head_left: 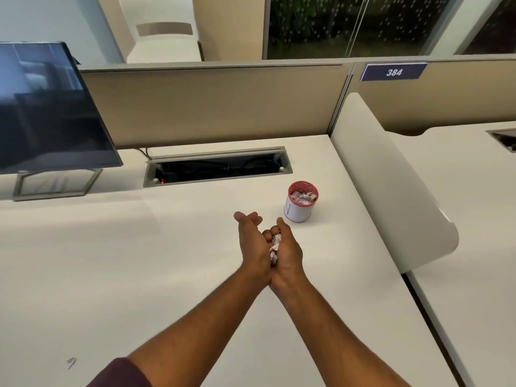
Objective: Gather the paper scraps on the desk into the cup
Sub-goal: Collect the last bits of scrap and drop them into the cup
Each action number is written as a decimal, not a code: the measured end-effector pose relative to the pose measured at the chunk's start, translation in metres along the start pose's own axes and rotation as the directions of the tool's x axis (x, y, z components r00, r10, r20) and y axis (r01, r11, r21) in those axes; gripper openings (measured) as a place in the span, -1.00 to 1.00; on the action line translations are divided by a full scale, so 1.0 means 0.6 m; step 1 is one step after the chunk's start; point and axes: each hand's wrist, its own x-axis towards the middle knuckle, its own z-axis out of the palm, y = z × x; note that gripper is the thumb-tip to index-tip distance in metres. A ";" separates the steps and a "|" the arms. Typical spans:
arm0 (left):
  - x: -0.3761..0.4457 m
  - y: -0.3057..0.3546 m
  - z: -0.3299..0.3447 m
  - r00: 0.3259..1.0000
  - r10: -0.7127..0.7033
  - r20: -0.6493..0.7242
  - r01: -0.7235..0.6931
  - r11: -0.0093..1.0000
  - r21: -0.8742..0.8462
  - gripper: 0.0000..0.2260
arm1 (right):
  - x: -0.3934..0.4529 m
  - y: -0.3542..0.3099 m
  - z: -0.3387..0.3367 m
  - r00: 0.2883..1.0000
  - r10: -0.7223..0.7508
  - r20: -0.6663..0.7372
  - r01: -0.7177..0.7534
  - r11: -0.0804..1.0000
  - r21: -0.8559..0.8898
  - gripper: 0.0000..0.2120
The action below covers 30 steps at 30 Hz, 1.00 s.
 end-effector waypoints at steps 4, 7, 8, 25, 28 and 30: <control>0.016 0.001 0.036 0.996 0.081 -0.049 -0.077 0.994 0.071 -0.39 | 0.018 -0.033 0.012 0.995 0.096 -0.021 -0.092 0.984 0.155 -0.60; 0.028 0.016 0.063 0.996 0.079 -0.052 -0.076 0.995 0.071 -0.36 | 0.037 -0.061 0.020 0.993 0.111 -0.032 -0.104 0.979 0.177 -0.65; 0.032 0.020 0.073 0.996 0.074 -0.050 -0.070 0.995 0.069 -0.35 | 0.045 -0.072 0.023 0.993 0.113 -0.028 -0.106 0.978 0.180 -0.66; 0.118 0.012 0.190 0.972 0.136 0.190 -0.180 0.954 0.240 -0.57 | 0.221 -0.248 0.076 0.669 -0.741 -0.054 0.552 0.545 -0.631 -0.52; 0.136 -0.006 0.188 0.941 0.184 0.284 -0.284 0.887 0.364 -0.60 | 0.237 -0.226 0.061 0.583 -0.790 0.193 0.623 0.282 -0.729 -0.56; 0.147 -0.017 0.183 0.922 0.209 0.327 -0.339 0.844 0.417 -0.62 | 0.241 -0.214 0.049 0.541 -0.771 0.335 0.679 0.167 -0.715 -0.58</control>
